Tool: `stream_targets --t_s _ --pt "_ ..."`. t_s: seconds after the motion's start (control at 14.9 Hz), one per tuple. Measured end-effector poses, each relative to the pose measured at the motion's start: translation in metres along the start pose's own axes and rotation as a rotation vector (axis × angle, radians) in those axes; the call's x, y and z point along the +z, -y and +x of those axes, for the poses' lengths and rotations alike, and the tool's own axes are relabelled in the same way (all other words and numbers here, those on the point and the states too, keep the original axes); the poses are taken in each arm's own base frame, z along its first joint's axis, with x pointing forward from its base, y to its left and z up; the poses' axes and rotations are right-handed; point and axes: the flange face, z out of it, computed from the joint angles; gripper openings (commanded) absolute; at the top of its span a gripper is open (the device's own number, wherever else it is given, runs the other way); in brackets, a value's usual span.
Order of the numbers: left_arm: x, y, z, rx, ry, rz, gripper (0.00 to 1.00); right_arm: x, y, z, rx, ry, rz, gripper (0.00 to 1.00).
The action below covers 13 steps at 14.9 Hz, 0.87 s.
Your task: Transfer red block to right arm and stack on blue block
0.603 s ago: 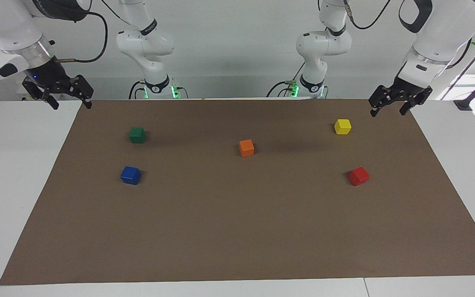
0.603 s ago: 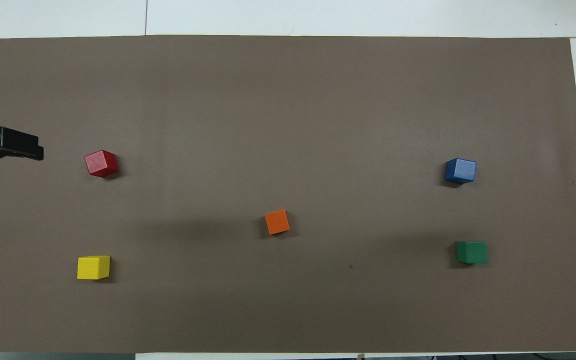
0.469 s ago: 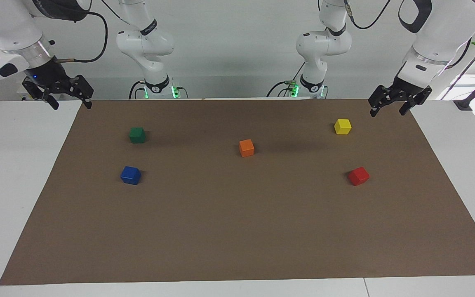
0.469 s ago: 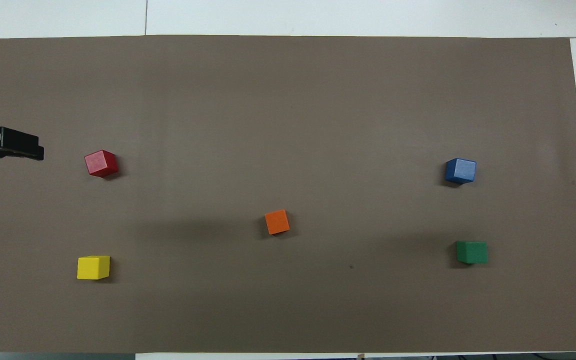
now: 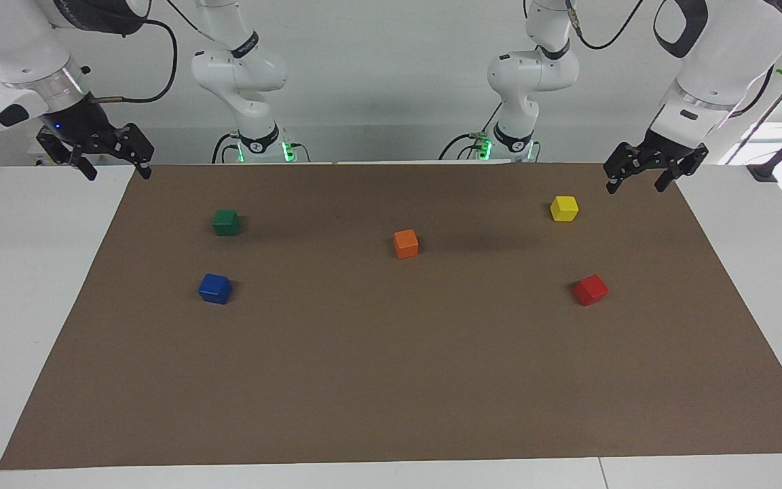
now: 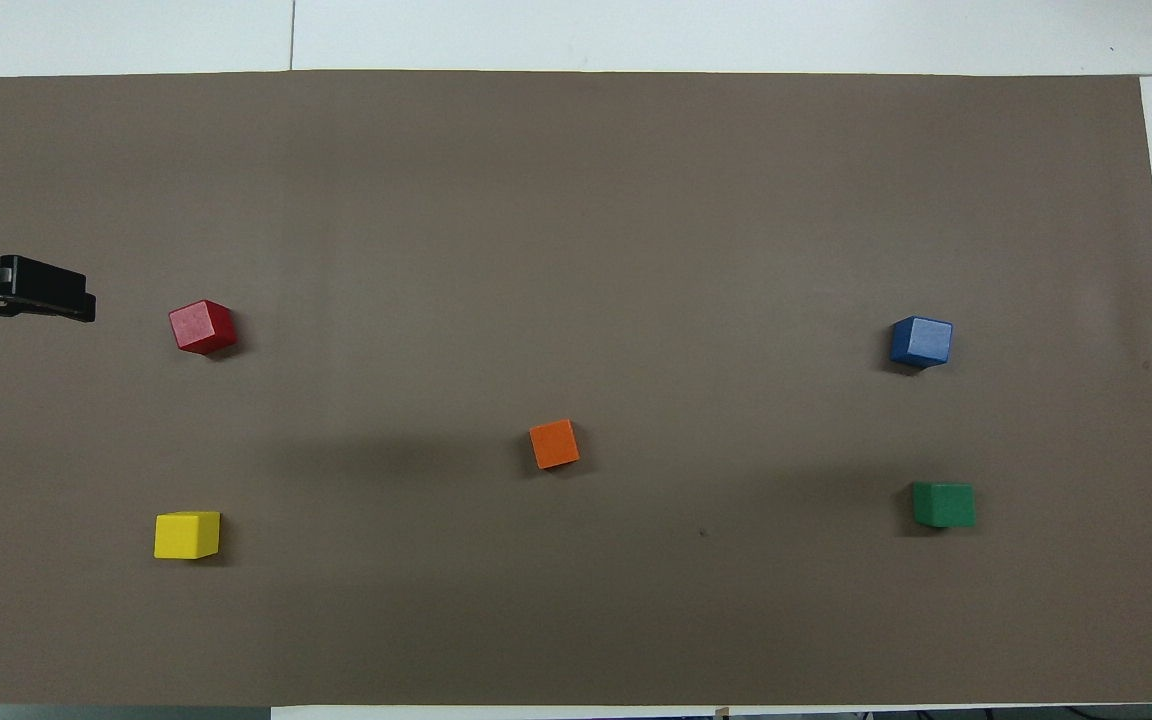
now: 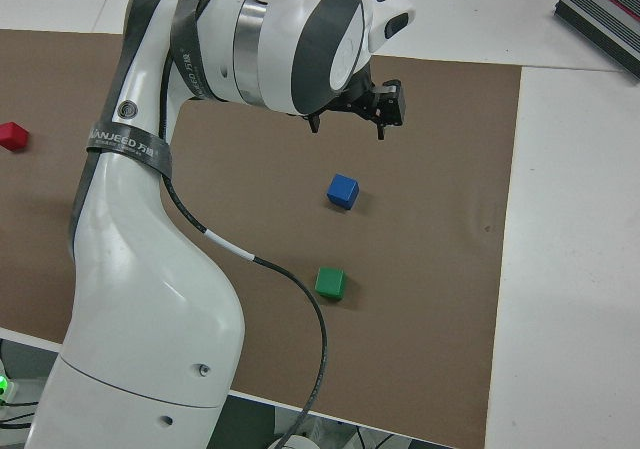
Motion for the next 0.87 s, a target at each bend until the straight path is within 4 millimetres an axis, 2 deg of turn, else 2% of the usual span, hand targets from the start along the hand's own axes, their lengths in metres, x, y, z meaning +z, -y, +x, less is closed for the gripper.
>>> stream_targets --t_s 0.2,0.54,0.67,0.87 --pt "0.004 -0.006 0.002 -0.015 -0.015 -0.001 1.00 -0.002 -0.001 -0.001 0.003 -0.004 0.000 1.00" --pt "0.049 -0.009 0.010 -0.027 -0.022 -0.001 1.00 -0.004 -0.001 -0.003 0.002 -0.007 0.001 1.00" --pt "0.077 -0.006 0.015 -0.035 -0.025 -0.002 1.00 0.000 0.002 -0.004 0.000 0.001 0.023 1.00" --pt "0.137 0.001 0.022 -0.048 -0.036 -0.004 1.00 0.014 0.007 -0.009 0.006 -0.009 0.114 1.00"
